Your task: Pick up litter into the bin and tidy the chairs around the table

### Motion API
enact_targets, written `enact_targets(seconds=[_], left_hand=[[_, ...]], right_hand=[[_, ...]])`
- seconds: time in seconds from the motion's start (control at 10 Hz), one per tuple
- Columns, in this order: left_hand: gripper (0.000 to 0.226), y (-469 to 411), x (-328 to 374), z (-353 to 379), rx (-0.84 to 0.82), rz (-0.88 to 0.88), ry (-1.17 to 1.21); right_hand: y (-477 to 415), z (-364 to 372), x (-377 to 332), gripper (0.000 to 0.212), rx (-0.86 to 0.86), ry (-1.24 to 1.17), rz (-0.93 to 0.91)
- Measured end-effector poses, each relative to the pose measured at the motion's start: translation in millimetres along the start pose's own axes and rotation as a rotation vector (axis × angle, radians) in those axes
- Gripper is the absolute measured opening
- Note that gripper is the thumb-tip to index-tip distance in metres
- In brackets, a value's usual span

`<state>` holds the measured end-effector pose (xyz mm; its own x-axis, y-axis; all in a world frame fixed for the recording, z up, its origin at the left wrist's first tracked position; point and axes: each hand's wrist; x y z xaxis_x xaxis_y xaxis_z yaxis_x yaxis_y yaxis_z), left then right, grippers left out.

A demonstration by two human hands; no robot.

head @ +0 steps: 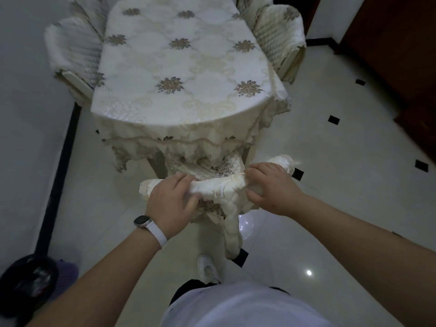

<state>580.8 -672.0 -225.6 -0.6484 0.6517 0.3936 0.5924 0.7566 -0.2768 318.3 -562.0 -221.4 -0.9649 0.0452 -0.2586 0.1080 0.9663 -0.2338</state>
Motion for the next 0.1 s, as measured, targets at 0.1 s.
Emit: enact_targets(seconds=[0.1], left_hand=[[0.048,7.1,20.7,-7.4,0.06,0.044,-0.051]], right_hand=[[10.5,-18.4,-1.2,0.056,0.022,0.065,-0.018]])
Point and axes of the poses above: each hand's wrist, its own y-axis away from the middle knuckle, its own z-axis out of the palm, x = y × z, and after that the axes turned 8 degrees about x, right-handed
